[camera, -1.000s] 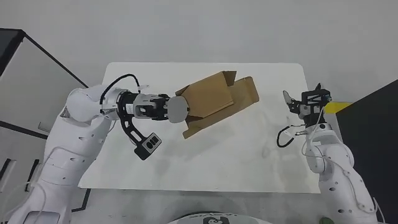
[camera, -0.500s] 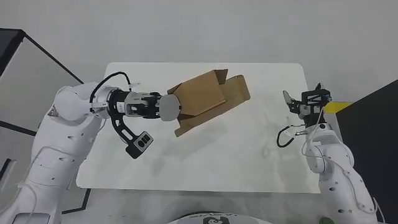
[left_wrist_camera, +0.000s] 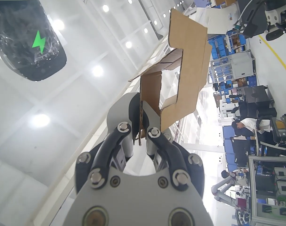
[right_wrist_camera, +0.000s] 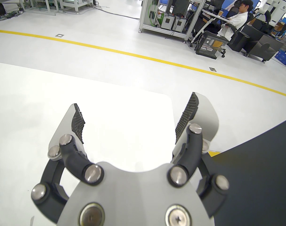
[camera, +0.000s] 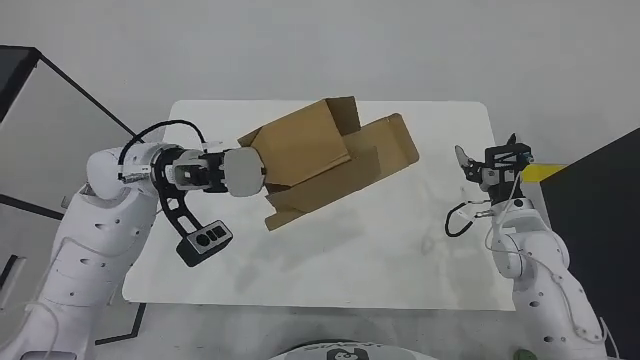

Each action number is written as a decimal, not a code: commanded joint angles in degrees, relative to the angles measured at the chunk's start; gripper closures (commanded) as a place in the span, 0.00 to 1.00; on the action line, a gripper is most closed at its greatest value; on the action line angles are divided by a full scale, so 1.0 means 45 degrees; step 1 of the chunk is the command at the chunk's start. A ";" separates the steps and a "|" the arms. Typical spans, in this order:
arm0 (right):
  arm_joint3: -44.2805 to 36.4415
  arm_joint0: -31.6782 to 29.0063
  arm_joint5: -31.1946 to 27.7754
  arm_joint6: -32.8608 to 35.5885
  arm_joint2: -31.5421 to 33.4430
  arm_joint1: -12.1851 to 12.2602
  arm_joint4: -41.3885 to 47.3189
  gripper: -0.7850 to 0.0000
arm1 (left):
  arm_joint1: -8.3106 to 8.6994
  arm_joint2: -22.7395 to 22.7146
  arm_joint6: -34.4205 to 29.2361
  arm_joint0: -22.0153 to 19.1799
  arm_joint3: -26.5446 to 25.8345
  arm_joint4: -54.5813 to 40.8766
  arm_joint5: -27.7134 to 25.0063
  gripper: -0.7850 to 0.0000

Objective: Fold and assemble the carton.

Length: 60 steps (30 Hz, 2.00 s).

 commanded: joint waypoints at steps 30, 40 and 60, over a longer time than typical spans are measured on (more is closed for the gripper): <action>0.0000 0.0000 0.0000 0.0000 0.0000 0.0000 0.0000 0.00 | -0.0473 0.1209 0.0551 -0.0198 -0.1346 0.3027 -0.0547 1.00; 0.0000 0.0000 0.0000 0.0000 0.0000 0.0000 0.0000 0.00 | -0.0469 0.1244 0.0234 -0.0302 -0.1006 0.0373 -0.0230 1.00; 0.0000 0.0000 0.0000 0.0000 0.0000 0.0000 0.0000 0.00 | -0.0636 0.1736 0.0640 -0.0802 -0.1018 0.3200 -0.0636 1.00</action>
